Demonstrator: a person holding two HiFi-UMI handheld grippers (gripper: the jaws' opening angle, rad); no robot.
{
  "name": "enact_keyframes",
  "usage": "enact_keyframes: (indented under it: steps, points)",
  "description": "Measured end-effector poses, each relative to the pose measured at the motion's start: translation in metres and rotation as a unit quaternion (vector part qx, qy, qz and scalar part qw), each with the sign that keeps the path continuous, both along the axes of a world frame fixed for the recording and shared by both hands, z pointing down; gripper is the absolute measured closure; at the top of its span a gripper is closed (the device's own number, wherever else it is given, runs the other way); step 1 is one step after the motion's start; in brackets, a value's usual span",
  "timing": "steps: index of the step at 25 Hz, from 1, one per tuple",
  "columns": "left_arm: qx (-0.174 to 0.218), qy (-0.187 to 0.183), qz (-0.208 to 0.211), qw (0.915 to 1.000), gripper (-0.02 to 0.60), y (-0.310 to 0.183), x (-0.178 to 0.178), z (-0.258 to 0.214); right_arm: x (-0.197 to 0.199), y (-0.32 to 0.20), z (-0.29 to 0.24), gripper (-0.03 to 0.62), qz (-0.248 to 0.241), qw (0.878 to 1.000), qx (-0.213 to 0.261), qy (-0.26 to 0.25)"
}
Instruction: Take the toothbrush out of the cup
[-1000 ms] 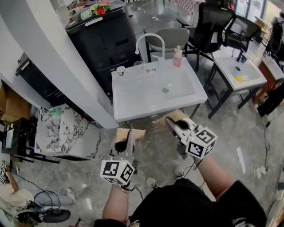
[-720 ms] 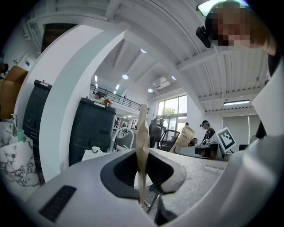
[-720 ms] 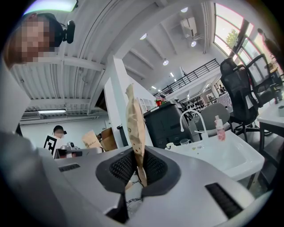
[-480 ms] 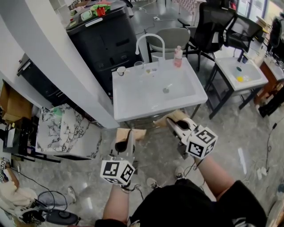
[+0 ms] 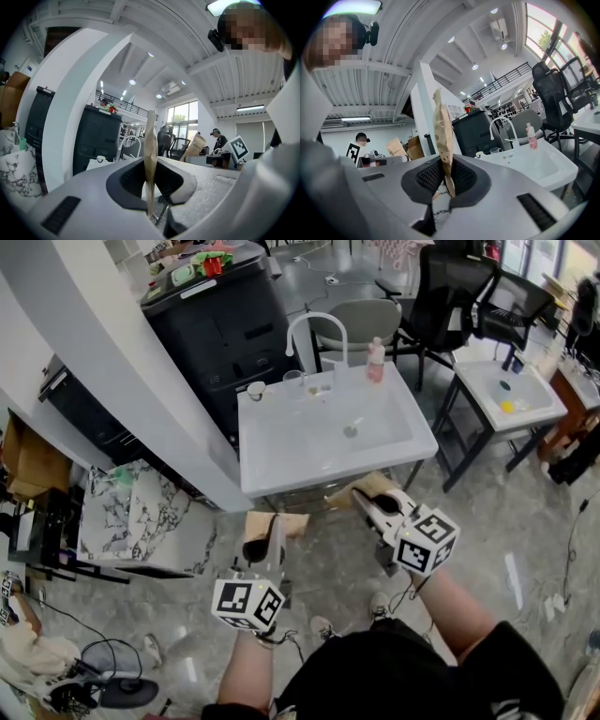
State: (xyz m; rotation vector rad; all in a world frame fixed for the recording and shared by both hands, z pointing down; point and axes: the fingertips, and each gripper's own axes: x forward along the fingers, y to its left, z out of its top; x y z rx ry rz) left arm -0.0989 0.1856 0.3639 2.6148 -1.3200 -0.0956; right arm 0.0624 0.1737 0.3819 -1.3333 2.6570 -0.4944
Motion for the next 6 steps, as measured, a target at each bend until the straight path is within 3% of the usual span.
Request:
enact_keyframes:
  steps: [6]
  points:
    - [0.001,-0.001,-0.001,1.0000,0.549,0.0035,0.0001,-0.0022,0.0004,0.0033,-0.0021,0.568,-0.003,1.000,0.001,-0.001]
